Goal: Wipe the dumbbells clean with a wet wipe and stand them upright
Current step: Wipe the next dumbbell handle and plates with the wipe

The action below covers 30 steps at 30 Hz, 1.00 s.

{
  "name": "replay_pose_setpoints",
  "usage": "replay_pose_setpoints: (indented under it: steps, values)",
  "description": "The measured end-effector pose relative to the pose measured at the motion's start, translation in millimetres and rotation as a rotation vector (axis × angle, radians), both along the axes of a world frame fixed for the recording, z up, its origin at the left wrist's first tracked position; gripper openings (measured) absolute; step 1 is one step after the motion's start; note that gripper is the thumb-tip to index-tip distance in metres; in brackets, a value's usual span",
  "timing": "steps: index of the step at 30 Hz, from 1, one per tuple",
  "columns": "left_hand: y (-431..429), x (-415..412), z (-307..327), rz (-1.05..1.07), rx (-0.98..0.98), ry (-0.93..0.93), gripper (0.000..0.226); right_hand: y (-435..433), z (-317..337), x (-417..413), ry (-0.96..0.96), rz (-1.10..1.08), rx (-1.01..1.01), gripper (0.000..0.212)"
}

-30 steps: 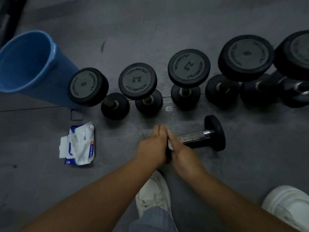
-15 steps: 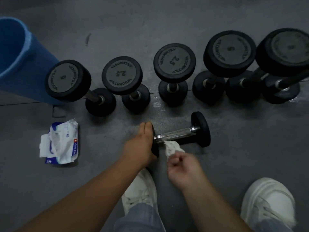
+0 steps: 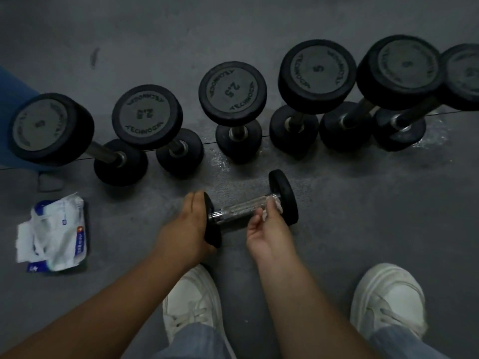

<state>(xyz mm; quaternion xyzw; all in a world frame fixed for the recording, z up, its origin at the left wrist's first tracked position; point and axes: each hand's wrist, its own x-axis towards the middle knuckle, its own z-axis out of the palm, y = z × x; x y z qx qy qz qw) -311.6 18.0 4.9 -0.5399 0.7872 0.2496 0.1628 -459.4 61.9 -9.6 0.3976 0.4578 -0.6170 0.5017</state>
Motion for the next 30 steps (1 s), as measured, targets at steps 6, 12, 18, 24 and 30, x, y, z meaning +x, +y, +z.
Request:
replay_pose_setpoints:
  steps: [6,12,18,24,30]
  values:
    - [-7.0,-1.1,1.7,-0.001,-0.004,-0.001,0.108,-15.8,-3.2,-1.3,0.061,0.097,0.119,0.016]
    - [4.1,-0.6,0.8,0.006,-0.016,-0.033,0.119,-10.3,-5.5,-0.1,0.101,0.141,0.121,0.019]
    - [3.7,-0.4,0.2,0.014,-0.014,0.003,0.113,25.9,11.3,14.7,0.499,0.667,0.142,0.017]
    - [7.7,1.3,1.4,0.010,-0.044,0.023,0.110,8.1,41.4,-4.4,1.749,1.738,0.224,0.035]
    - [4.3,0.7,0.1,0.021,-0.050,0.025,0.105,-24.3,50.4,-27.6,1.902,2.215,0.220,0.052]
